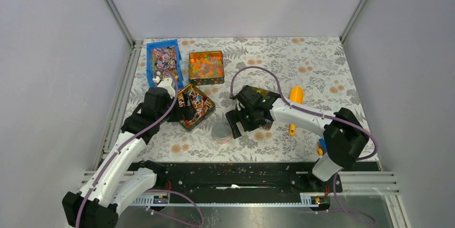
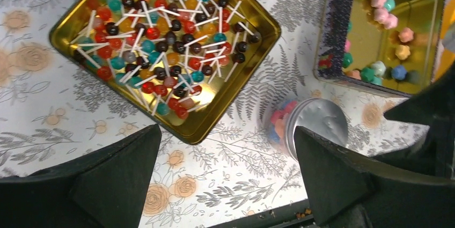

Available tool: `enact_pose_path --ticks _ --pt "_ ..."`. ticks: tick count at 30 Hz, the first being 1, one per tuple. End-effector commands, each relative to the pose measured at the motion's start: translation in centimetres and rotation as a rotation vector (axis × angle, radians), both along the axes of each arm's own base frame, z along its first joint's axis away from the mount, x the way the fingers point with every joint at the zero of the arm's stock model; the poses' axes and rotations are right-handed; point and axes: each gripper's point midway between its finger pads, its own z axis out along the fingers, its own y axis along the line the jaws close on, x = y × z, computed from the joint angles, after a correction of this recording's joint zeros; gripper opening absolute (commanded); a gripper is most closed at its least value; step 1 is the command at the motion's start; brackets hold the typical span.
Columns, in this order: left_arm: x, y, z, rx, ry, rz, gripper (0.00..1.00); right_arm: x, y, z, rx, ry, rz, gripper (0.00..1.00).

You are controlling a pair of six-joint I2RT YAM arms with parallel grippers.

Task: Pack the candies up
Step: Close the bottle lid on the packing bottle, then move the packing bottle to the center of the board.

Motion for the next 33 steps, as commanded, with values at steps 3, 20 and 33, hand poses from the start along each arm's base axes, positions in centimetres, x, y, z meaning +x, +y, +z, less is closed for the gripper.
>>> enact_pose_path --ticks 3,20,33 --pt "0.2 -2.5 2.4 -0.102 0.002 -0.088 0.99 1.0 1.7 -0.2 0.088 0.090 -0.095 0.99" --pt "-1.7 -6.0 -2.0 -0.255 0.259 -0.207 0.99 8.2 -1.1 -0.1 0.278 0.163 -0.380 1.00" --pt "-2.6 -8.9 -5.7 -0.435 0.441 -0.302 0.79 4.3 1.7 0.2 0.407 0.358 -0.342 0.92"
